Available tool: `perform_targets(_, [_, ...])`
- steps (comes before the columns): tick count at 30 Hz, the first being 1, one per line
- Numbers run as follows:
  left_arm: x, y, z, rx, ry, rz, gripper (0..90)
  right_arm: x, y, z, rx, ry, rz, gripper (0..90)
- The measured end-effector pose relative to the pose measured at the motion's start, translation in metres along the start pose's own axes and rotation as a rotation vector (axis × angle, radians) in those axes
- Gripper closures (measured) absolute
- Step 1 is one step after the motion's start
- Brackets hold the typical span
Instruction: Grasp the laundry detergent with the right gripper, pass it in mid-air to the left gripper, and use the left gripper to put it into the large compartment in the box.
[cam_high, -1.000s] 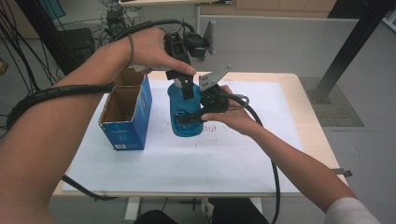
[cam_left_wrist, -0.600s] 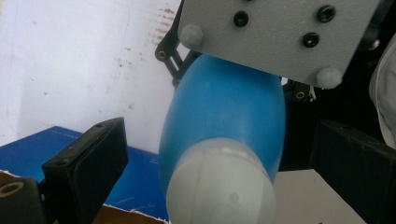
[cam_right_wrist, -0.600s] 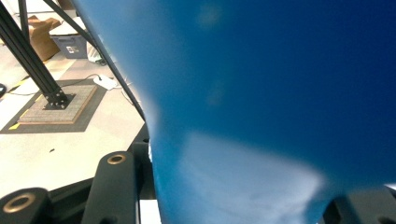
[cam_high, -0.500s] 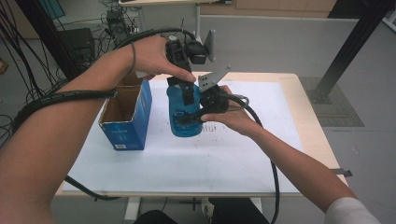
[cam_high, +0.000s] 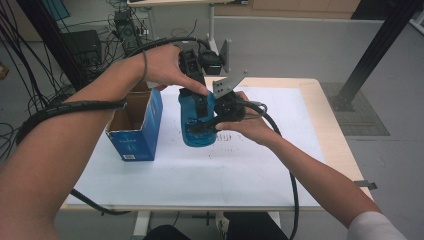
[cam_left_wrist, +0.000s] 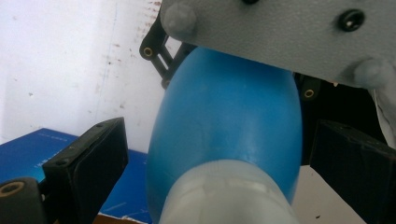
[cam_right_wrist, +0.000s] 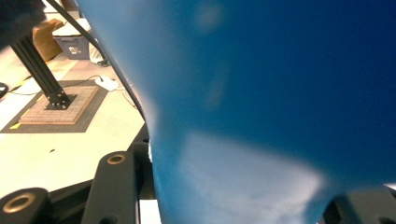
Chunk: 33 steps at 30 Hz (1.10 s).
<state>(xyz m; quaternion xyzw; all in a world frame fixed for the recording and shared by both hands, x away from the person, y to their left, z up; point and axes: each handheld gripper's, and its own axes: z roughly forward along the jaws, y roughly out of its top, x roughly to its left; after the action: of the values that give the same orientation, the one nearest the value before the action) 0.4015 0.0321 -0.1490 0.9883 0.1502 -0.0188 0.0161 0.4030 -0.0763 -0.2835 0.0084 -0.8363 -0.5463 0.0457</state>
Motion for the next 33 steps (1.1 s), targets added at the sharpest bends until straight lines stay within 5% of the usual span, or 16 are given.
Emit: perform_targets(33, [-0.0045, 0.0, 0.0039, 0.013, -0.002, -0.002, 5.2, 0.0013, -0.0007, -0.0016, 0.0, -0.006, -0.006, 44.8])
